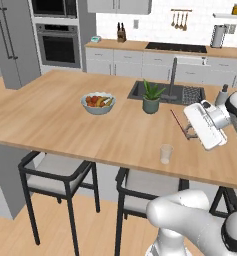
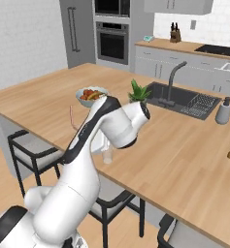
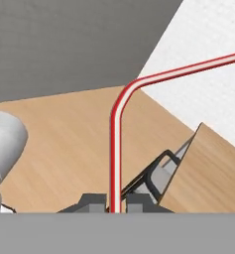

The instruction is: Take a straw from the drawer in front and place it inside the glass cup on the dining counter.

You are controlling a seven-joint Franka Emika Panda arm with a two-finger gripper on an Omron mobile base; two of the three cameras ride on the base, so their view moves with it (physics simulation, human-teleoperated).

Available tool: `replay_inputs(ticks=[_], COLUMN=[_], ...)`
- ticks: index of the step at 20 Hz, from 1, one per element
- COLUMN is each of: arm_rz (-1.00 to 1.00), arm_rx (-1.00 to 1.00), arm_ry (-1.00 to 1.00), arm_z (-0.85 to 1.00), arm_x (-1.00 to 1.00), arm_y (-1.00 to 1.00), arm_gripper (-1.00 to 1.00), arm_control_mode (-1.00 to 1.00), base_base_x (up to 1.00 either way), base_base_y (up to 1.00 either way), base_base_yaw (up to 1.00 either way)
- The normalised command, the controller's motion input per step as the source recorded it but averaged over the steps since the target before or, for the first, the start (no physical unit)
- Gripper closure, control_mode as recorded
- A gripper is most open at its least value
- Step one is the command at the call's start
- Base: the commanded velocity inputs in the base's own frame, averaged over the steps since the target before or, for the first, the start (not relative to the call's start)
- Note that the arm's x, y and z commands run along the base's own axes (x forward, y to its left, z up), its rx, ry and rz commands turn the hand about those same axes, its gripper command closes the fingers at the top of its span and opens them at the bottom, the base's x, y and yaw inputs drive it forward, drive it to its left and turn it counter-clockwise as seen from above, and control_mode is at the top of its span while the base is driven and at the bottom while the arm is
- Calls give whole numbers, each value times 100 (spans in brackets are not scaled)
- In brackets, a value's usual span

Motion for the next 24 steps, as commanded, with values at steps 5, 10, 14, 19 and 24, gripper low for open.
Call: replay_inputs(ticks=[5,10,14,19,24], arm_rz=[2,0,0,2,4], arm_rx=[14,5,3,3,8], arm_ry=[5,0,2,2,2], arm_z=[0,0,-1,-1,-3], arm_x=[11,0,0,0,4], arm_y=[8,9,14,7,5], arm_gripper=[100,100,100,100,100], arm_control_mode=[-100,-100,-100,-100,-100], base_base_x=[0,0,0,0,0], base_base_y=[0,0,0,0,0], base_base_yaw=[0,0,0,0,0])
